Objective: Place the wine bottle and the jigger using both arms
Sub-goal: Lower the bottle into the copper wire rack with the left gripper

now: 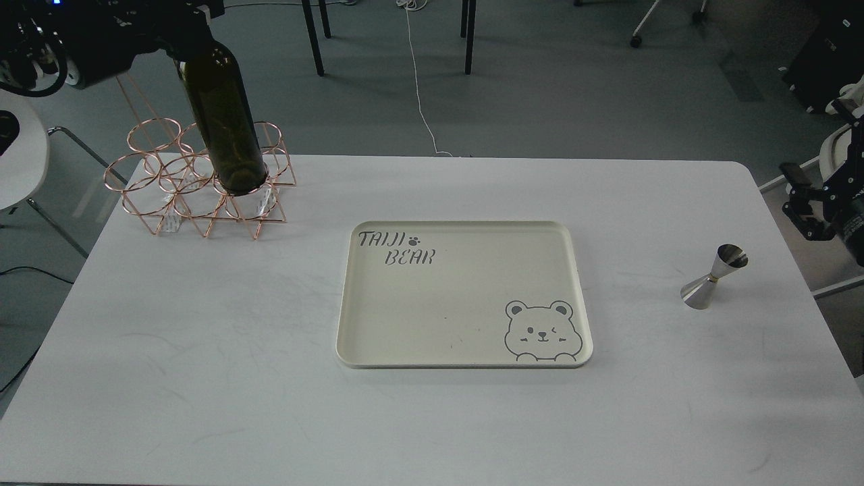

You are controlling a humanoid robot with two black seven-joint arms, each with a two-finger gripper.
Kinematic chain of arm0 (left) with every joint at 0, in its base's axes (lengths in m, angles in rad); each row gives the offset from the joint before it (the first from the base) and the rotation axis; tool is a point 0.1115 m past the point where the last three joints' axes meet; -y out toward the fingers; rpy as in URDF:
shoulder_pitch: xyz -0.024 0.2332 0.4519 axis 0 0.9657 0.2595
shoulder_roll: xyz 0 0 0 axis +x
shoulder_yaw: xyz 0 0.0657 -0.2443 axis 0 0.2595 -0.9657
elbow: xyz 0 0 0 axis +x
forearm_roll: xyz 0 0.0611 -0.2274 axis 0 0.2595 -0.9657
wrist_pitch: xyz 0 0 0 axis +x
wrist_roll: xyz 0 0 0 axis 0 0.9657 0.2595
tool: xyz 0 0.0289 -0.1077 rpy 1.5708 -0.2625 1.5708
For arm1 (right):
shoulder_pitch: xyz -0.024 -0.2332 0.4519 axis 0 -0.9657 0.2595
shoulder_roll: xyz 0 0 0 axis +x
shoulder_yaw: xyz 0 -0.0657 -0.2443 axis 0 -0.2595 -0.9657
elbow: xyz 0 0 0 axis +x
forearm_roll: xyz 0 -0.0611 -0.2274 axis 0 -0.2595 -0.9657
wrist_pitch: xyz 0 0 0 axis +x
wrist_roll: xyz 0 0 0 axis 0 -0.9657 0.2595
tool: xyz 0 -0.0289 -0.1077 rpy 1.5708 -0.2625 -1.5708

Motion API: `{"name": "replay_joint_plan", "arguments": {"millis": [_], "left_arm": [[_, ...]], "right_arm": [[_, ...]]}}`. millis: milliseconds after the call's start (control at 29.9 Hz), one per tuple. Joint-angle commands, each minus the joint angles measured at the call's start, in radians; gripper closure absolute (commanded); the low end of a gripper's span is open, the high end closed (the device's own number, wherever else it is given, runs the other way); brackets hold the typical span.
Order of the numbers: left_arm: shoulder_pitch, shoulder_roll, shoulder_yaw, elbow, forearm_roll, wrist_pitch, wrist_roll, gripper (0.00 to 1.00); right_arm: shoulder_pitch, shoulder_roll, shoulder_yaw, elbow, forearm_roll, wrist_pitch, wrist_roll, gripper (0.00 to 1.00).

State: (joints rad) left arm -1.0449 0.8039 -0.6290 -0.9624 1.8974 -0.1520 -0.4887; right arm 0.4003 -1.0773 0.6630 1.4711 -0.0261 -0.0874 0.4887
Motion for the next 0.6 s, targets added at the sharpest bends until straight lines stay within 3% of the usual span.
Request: {"name": "replay_joint_plan", "arguments": {"millis": [0, 368, 568], "left_arm": [[0.02, 0.0, 0.002, 0.011, 0.002, 0.02, 0.0, 0.81], [0.074, -0.035, 0.003, 0.073, 0.002, 0.055, 0.0, 0.8], [0.095, -0.043, 0.003, 0.09, 0.0, 0.055, 0.0, 0.73]], "right_arm": [[0.0, 0.0, 0.0, 0.0, 0.0, 0.0, 0.0, 0.01], [0.0, 0.0, -0.002, 0.005, 0.0, 0.0, 0.0, 0.02], [-0.001, -0.001, -0.006, 0.006, 0.0, 0.0, 0.0, 0.01]]}}
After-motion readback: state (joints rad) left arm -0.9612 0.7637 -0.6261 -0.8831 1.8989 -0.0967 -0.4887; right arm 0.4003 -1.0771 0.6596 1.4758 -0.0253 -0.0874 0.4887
